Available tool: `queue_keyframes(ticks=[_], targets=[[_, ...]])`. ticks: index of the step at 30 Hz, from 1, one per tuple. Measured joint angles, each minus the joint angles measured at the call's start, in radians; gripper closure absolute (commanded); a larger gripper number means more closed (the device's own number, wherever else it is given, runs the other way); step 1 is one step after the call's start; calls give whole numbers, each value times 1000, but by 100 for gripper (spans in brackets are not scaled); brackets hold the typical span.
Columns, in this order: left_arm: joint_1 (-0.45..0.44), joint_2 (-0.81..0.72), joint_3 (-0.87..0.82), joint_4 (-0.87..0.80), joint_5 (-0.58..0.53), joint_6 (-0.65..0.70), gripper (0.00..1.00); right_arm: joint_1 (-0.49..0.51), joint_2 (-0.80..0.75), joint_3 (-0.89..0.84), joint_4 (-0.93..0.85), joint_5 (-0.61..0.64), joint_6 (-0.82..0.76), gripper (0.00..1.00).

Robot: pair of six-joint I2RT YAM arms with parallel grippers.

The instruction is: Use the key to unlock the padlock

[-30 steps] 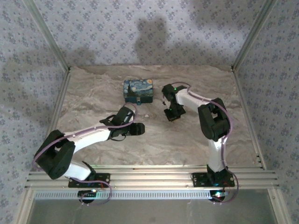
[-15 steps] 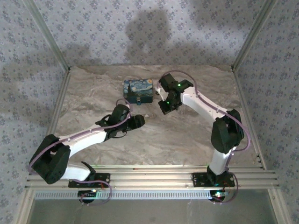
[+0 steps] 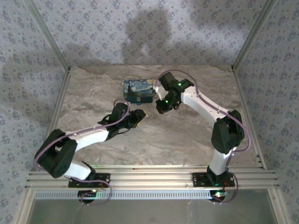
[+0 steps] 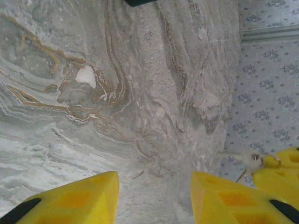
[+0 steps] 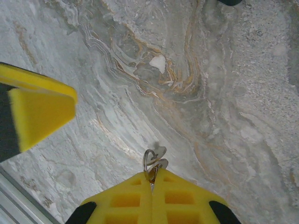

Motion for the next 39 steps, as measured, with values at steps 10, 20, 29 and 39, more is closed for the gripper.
queue_keyframes(ticks=[10, 20, 29, 39], targets=[[-61, 51, 47, 78, -26, -257, 46, 0, -58, -148, 174, -52, 171, 100], [-81, 55, 48, 120, -101, -390, 40, 0, -90, -242, 321, -117, 286, 100], [-87, 117, 48, 222, -101, -497, 36, 3, -121, -307, 402, -174, 348, 100], [-88, 187, 47, 369, -81, -616, 38, 3, -146, -341, 468, -198, 390, 100]])
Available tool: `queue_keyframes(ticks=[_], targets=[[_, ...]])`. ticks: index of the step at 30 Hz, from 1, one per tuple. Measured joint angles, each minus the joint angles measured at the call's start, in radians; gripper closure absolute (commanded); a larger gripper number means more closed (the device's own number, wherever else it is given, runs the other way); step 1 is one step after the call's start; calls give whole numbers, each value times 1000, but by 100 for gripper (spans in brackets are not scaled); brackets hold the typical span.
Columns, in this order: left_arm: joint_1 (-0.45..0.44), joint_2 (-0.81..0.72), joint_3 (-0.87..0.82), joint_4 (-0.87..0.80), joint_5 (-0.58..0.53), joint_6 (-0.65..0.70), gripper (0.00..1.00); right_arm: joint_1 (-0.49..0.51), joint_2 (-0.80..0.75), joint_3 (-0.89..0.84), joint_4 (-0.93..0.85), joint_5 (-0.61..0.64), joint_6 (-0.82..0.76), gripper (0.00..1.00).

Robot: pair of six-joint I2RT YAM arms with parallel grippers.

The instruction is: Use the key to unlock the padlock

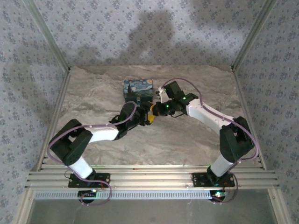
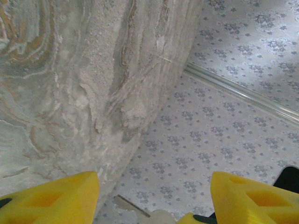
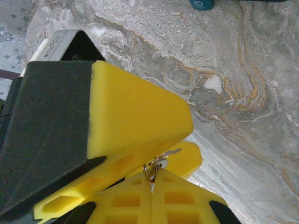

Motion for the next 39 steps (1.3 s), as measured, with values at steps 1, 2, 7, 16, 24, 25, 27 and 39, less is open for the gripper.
queue_keyframes(ticks=[1, 2, 7, 16, 24, 25, 27, 39], targets=[[0, 8, 0, 17, 3, -11, 41, 0, -2, -6, 5, -1, 3, 100], [0, 14, -1, 30, 5, -16, 44, 1, -3, -10, 8, -3, 6, 100], [1, 45, -13, 83, 24, -40, 63, 3, -27, -48, 30, -2, 10, 100], [18, 72, -17, 135, 74, 12, 100, 6, -51, -74, 16, -11, -29, 100], [37, 71, 14, 105, 142, 180, 100, 5, -84, -75, -35, -3, -108, 88], [43, 70, 19, 90, 149, 217, 100, 5, -94, -76, -43, -3, -116, 81], [56, 64, 27, 61, 166, 287, 100, 5, -119, -76, -58, -3, -136, 67], [137, -74, 210, -321, 370, 929, 100, -163, -402, -122, -89, -48, -108, 56]])
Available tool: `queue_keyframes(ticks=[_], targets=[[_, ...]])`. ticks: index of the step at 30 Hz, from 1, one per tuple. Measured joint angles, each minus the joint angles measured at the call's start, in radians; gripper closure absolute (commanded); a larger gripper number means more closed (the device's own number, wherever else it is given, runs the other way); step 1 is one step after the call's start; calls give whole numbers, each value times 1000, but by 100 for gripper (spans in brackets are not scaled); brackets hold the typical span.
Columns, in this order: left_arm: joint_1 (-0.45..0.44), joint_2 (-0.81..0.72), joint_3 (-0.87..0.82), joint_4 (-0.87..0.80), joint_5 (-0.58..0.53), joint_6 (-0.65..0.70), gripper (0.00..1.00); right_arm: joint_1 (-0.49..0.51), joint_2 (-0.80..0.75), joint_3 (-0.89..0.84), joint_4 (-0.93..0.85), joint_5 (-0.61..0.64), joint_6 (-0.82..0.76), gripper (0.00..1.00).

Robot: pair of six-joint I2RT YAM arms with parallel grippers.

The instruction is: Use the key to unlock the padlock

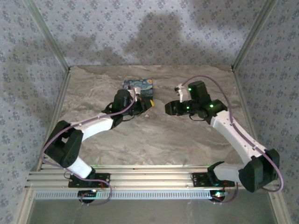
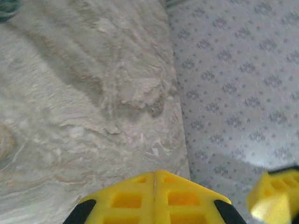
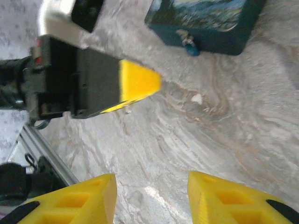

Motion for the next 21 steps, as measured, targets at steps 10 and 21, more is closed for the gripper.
queue_keyframes(ticks=[10, 21], targets=[[-1, -63, 80, -180, 126, 389, 100, 5, -35, -146, 150, -99, 148, 60], [-1, -63, 65, -116, 106, 259, 100, 171, -36, -264, 459, -40, 271, 58]])
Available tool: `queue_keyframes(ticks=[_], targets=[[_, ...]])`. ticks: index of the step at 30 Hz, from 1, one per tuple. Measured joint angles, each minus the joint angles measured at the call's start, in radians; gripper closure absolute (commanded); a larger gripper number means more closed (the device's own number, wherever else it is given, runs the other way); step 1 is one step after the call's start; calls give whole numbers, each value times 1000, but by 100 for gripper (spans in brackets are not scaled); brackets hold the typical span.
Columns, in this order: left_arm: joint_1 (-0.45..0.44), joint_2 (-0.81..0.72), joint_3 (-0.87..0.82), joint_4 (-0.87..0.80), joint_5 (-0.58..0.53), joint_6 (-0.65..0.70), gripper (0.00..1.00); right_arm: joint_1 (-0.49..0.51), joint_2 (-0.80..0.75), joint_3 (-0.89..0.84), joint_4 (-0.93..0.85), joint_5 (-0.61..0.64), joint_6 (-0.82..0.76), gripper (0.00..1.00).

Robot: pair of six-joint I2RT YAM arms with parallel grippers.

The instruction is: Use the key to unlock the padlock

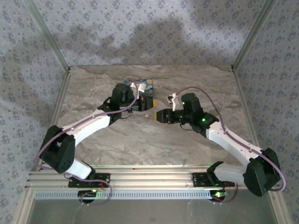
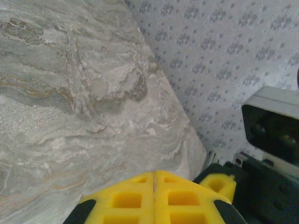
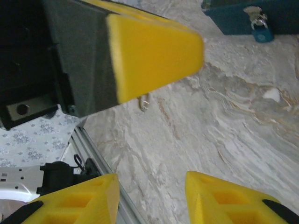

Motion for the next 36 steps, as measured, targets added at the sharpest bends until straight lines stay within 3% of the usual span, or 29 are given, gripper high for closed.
queue_keyframes(ticks=[8, 24, 26, 30, 32, 36], targets=[[0, -8, -57, 79, -18, -158, 100, 18, 58, 19, 79, 32, 15, 60], [-18, -43, -83, 154, -52, -262, 100, 31, 116, 54, 131, 37, 42, 64], [-18, -43, -89, 159, -56, -268, 100, 31, 118, 54, 131, 37, 45, 70], [-24, -43, -106, 178, -68, -286, 100, 37, 120, 55, 143, 32, 52, 97], [-24, -43, -116, 200, -71, -294, 99, 38, 120, 54, 142, 34, 53, 100], [-24, -43, -143, 261, -66, -298, 86, 34, 117, 53, 138, 24, 4, 100]])
